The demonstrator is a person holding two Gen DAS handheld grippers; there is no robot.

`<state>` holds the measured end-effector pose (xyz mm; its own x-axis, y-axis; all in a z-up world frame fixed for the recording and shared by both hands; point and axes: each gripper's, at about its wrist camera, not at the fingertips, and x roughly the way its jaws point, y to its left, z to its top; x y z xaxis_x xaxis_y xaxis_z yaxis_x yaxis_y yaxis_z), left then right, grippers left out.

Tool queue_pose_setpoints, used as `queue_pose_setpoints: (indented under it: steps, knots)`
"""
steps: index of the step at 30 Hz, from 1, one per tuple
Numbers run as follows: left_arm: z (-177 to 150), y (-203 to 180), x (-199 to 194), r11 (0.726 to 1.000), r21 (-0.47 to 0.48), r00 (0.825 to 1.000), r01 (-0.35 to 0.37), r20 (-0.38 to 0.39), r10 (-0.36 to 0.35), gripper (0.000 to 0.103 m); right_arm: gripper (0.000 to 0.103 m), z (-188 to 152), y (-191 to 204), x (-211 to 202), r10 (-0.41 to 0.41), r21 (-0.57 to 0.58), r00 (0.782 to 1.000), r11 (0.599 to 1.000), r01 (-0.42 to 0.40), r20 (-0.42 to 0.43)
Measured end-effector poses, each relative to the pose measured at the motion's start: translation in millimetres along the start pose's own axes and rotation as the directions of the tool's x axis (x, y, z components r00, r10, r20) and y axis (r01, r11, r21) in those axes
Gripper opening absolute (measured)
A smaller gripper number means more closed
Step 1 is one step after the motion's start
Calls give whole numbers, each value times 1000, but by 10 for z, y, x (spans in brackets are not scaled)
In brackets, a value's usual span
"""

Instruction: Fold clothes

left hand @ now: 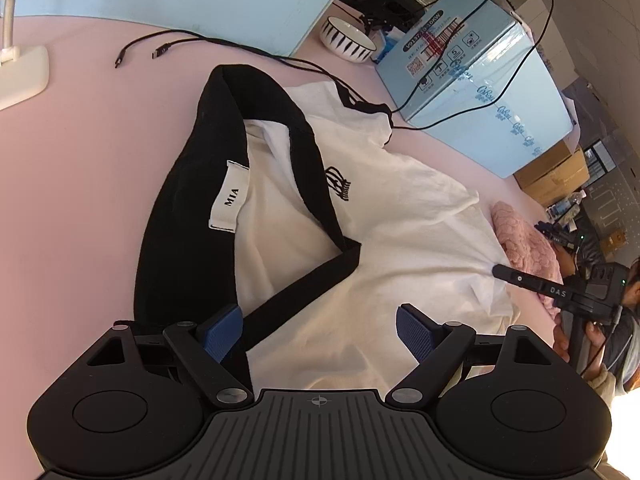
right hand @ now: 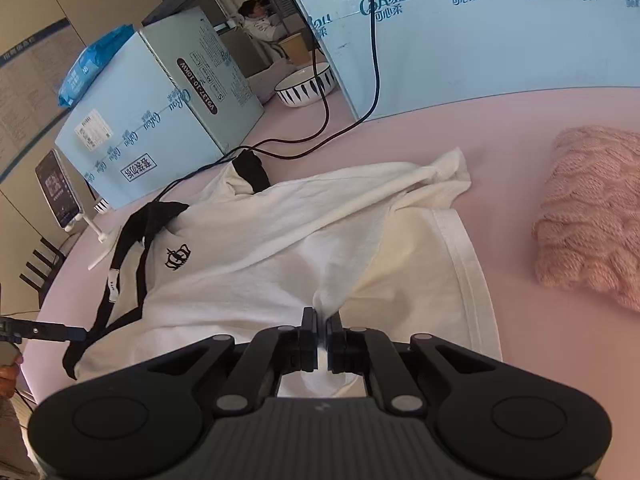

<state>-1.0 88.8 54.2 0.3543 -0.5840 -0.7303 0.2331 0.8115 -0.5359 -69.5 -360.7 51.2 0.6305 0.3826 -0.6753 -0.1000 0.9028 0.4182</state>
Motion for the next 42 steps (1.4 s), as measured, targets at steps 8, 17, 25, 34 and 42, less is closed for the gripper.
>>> queue_pose_setpoints:
  steps: [8, 17, 25, 34, 42]
  knots:
    - [36, 3, 122, 999, 13, 999, 31, -19, -30, 86, 6, -424, -317, -178, -40, 166, 999, 985, 43, -24]
    - [142, 199, 119, 999, 11, 997, 48, 52, -48, 86, 78, 124, -474, -129, -6, 161, 984, 987, -24, 180]
    - [562, 56, 564, 987, 13, 987, 159, 16, -160, 86, 10, 569, -444, 633, 1, 174, 995, 985, -18, 97]
    - [1016, 228, 873, 991, -81, 988, 105, 122, -95, 86, 36, 927, -446, 811, -131, 139, 987, 983, 117, 96]
    - [441, -22, 223, 985, 167, 982, 45, 172, -74, 86, 69, 259, -670, -87, 120, -216, 990, 971, -102, 72]
